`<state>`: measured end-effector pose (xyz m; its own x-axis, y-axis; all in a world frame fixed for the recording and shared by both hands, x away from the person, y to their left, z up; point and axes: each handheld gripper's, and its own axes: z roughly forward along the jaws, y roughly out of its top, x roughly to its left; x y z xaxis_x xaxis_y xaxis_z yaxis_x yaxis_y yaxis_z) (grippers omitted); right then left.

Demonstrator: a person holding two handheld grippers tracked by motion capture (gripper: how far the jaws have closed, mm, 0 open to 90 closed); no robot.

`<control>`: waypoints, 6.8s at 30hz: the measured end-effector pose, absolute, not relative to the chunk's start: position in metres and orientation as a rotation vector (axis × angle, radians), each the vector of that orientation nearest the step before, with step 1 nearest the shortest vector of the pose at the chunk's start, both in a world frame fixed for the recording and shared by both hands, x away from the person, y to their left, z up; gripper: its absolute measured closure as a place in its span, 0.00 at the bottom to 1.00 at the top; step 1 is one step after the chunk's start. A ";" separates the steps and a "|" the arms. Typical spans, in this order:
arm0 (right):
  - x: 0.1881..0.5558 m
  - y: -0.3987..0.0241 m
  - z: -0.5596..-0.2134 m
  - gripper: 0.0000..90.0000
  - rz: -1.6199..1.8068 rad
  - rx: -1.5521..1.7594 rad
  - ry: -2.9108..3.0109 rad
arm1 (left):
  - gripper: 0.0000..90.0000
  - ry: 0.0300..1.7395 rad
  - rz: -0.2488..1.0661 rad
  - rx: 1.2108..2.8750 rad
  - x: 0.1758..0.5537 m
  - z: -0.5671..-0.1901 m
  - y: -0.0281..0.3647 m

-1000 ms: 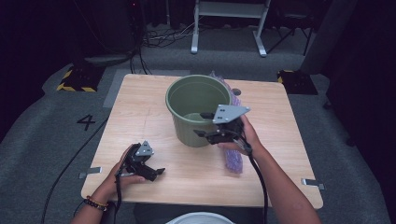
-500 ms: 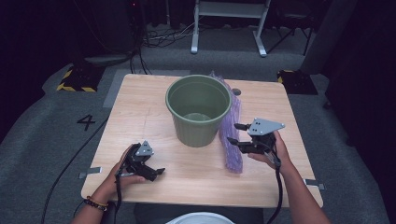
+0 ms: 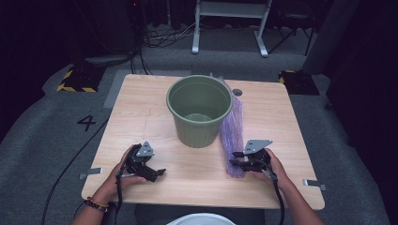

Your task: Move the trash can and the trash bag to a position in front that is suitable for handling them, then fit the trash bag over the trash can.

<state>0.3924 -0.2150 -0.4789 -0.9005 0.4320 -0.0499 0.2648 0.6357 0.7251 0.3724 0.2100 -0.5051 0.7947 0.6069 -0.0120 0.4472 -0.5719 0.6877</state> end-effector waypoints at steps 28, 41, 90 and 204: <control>0.336 -0.199 -0.452 0.31 1.246 0.514 2.495 | 0.01 0.776 0.293 2.275 0.372 -0.505 0.210; 0.407 -0.210 -0.449 0.24 1.189 0.713 2.402 | 0.01 0.777 0.294 2.277 0.373 -0.505 0.210; 0.455 -0.223 -0.496 0.46 1.034 0.991 2.481 | 0.00 0.776 0.292 2.276 0.373 -0.505 0.209; 0.384 -0.183 -0.313 1.00 1.774 0.322 1.798 | 1.00 0.459 0.657 1.915 0.394 -0.285 0.095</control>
<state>0.3840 -0.1832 -0.3126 -0.7989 0.5538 -0.2349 -0.2272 0.0837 0.9702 0.3936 0.0946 -0.2848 0.7789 0.5797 0.2394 0.0261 -0.4113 0.9111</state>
